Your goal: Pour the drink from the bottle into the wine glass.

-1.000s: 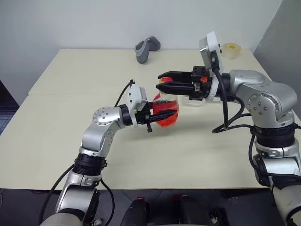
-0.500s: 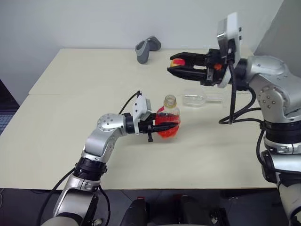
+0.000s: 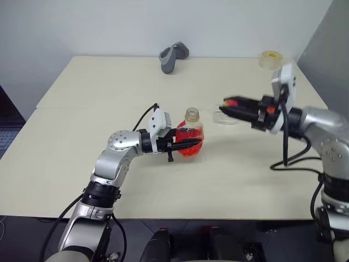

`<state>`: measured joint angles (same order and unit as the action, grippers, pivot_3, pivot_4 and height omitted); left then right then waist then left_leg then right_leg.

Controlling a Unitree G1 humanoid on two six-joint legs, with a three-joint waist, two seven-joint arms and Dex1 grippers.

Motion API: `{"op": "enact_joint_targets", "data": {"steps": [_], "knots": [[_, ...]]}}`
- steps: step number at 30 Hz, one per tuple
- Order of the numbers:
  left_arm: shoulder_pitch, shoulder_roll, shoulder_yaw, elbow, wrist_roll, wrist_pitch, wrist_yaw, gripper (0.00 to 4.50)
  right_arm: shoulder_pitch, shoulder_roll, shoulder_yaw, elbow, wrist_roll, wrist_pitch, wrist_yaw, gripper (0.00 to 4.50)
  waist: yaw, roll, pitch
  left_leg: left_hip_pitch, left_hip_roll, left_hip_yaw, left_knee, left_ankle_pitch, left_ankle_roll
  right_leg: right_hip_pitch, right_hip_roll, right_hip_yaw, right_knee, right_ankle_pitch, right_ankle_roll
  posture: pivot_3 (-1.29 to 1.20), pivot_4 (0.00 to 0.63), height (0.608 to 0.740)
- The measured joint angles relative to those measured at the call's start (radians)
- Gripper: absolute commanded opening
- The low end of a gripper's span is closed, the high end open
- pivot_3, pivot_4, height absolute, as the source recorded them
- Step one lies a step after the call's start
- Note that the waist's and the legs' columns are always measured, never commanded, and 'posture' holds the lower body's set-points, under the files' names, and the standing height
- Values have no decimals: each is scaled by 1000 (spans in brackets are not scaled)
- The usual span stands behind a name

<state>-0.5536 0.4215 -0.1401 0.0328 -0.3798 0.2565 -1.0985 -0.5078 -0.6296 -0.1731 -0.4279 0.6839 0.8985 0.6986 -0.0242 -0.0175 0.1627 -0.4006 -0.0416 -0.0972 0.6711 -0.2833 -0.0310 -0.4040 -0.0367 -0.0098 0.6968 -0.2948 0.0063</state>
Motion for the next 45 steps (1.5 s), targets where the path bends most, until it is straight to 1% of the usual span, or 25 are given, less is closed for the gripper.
{"op": "enact_joint_targets", "data": {"steps": [2, 3, 4, 5, 7, 9, 11, 14, 15, 21, 22, 24, 27, 30, 33, 36, 39, 40, 42, 45], "knots": [[6, 2, 3, 4, 3, 0, 19, 1111, 154, 30, 7, -54, -97, -17, -130, 1244, -1, 0, 0, 0, 0, 1, 0, 0, 1, 0, 0, 1, 1, 0, 0, 0, 150, 740], [7, 2, 4, 5, 4, 0, 20, 1104, 169, 32, 12, -52, -114, -16, -147, 1244, -4, 2, 1, 0, 0, 2, 0, 0, 0, -1, 0, 2, 1, 0, 0, 0, 150, 740], [7, -13, 3, 6, 6, 0, 33, 1096, 222, 76, 8, -96, -193, -55, -260, 1244, -6, 0, -1, 3, 1, 1, -2, 1, -1, 1, 1, 1, 1, 0, 0, 0, 150, 740], [7, -17, 3, 6, 7, 0, 43, 1096, 261, 120, 19, -103, -231, -79, -314, 1244, -6, -2, -2, 3, 2, 0, -4, 1, -2, 0, 2, 0, 0, 0, 0, 0, 150, 740], [7, -25, 3, 13, 8, 0, 52, 1096, 317, 184, 68, -87, -293, -110, -384, 1244, -6, 0, -2, 3, 1, 2, -5, 2, -2, -1, 2, 2, 1, 0, 0, 0, 150, 740], [0, -36, 1, 21, 11, 0, 63, 1096, 335, 246, 109, -41, -356, -159, -445, 1244, -8, 0, -1, 3, 1, 2, -4, 2, -2, -1, 2, 2, 1, 0, 0, 0, 150, 740], [-20, -51, -3, 47, 28, -10, 64, 1096, 335, 306, 139, 39, -422, -250, -502, 1244, -6, 0, -1, 4, 1, 2, -4, 2, -2, 0, 2, 2, 1, 0, 0, 0, 150, 740], [-53, -71, -4, 84, 43, -30, 70, 1095, 332, 394, 151, 251, -503, -380, -579, 1244, -7, -1, -2, 4, 1, 3, -4, 2, -3, 0, 2, 2, 1, 0, 0, 0, 150, 740], [-56, -73, -3, 85, 45, -33, 71, 1095, 334, 413, 151, 288, -514, -413, -594, 1244, -7, 0, -1, 3, 1, 4, -4, 2, -3, -1, 2, 3, 1, 0, 0, 0, 150, 740], [-60, -75, -3, 91, 47, -42, 69, 1095, 324, 459, 131, 335, -515, -471, -616, 1244, -7, 0, -2, 5, 1, 4, -4, 2, -3, 0, 2, 4, 1, 0, 0, 0, 150, 740], [-60, -75, -3, 91, 48, -43, 67, 1095, 324, 460, 129, 335, -514, -470, -615, 1931, -8, 0, -2, 5, 1, 4, -4, 2, -3, 0, 2, 4, 1, 0, 0, 0, 150, 740], [-60, -76, -3, 91, 48, -44, 66, 1095, 325, 459, 128, 331, -509, -466, -608, 2482, -7, 0, -2, 5, 1, 4, -4, 2, -2, 0, 2, 4, 1, 0, 0, 0, 150, 740], [-60, -75, -3, 94, 48, -46, 66, 1094, 331, 445, 128, 308, -505, -440, -594, 3549, -3, 0, -2, 5, 0, 4, -3, 2, -2, 1, 2, 3, 1, 0, 0, 0, 150, 740], [-67, -75, -2, 106, 49, -50, 65, 1084, 345, 411, 120, 257, -503, -376, -582, 4461, -1, 0, -2, 4, 0, 4, -2, 2, -2, 1, 1, 3, 0, 0, 0, 0, 150, 740], [-76, -74, 0, 125, 51, -54, 65, 1083, 359, 384, 93, 207, -501, -320, -570, 4500, -4, 0, -2, 4, 0, 4, -3, 2, -2, 0, 2, 3, 1, 0, 0, 0, 150, 740], [-82, -74, 0, 131, 51, -66, 65, 1083, 363, 362, 78, 105, -458, -229, -547, 4500, -9, 0, -2, 4, 1, 4, -4, 2, -2, -1, 2, 4, 1, 0, 0, 0, 150, 740], [-84, -73, 2, 131, 51, -69, 68, 1083, 352, 306, 60, -43, -380, -98, -507, 4500, -9, 0, -2, 4, 1, 4, -4, 1, -2, -1, 2, 3, 1, 0, 0, 0, 150, 740], [-84, -72, 8, 132, 51, -69, 76, 1083, 330, 275, 47, -103, -335, -33, -482, 4500, -9, 0, -1, 4, 1, 4, -4, 1, -2, -1, 2, 3, 1, 0, 0, 0, 150, 740], [-85, -67, 24, 134, 51, -69, 89, 1083, 285, 240, 26, -192, -260, 36, -444, 4500, -9, 0, -1, 4, 1, 2, -4, 1, -2, 0, 2, 3, 0, 0, 0, 0, 150, 740], [-86, -53, 46, 146, 52, -68, 118, 1083, 231, 203, 21, -254, -147, 94, -365, 4500, -8, 0, -1, 4, 1, 2, -4, 1, -1, 0, 2, 2, 0, 0, 0, 0, 150, 740]]}}
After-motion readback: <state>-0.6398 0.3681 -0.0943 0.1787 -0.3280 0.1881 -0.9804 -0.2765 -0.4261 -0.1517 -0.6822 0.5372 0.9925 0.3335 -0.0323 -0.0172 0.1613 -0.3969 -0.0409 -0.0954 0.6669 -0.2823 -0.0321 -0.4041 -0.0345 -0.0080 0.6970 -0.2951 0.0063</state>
